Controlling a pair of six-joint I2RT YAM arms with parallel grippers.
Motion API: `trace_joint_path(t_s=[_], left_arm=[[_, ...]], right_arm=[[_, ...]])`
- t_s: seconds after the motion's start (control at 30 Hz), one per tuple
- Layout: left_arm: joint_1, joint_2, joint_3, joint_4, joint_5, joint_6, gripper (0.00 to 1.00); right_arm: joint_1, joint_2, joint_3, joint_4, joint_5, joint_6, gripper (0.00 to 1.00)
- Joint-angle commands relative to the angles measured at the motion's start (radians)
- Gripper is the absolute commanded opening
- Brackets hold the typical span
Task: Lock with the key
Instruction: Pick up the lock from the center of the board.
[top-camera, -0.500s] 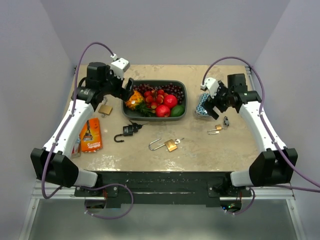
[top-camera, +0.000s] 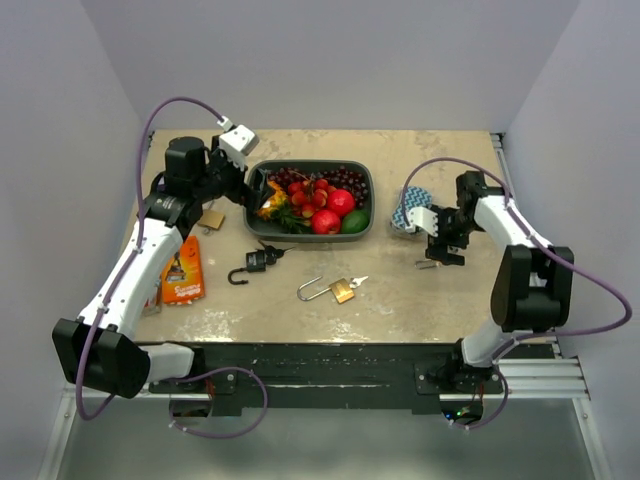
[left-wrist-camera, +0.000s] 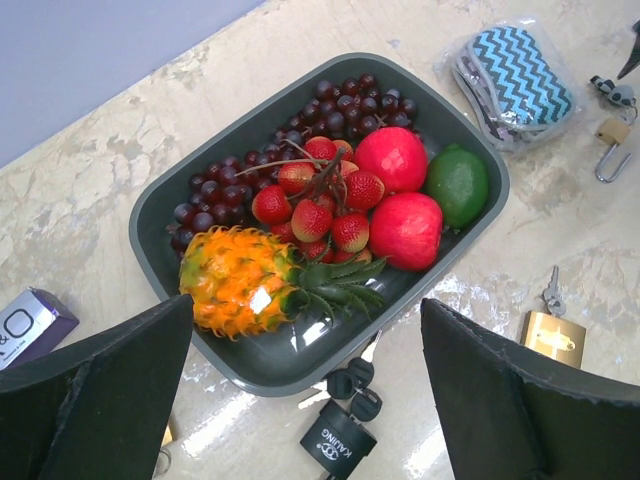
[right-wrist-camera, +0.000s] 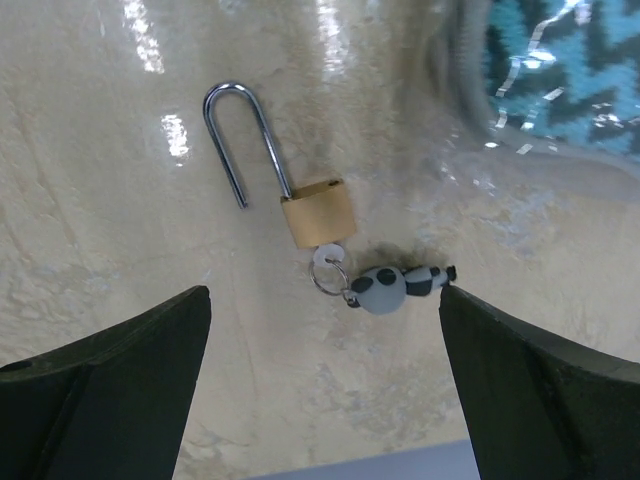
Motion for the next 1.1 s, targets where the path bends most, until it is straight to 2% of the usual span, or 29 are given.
trace_joint_path(t_s=[0.0,0.37,0.57,1.07], left_arm=[[0.001,-0.010,0.000,0.044,0.044,0.034,0.99],[0.001,-0.013,0.000,0.022,0.055,0.101,0.99],[0.001,-0.017,-0.011,0.024,0.047,0.120,0.99],[0.001,-0.023,-0.026,0.027,0.050,0.124,0.99]], right_arm=[[-0.012,0.071,0.031,-0.048,-0.013,-0.220,0.98],[-0.018,0.213,0.097,-0.044,-0.044,-0.300,0.84],[-0.018,0.227,0.091,-0.044,-0.056,-0.308,0.68],[-0.023,0.253,-0.001,0.024,-0.054,-0.296,0.58]])
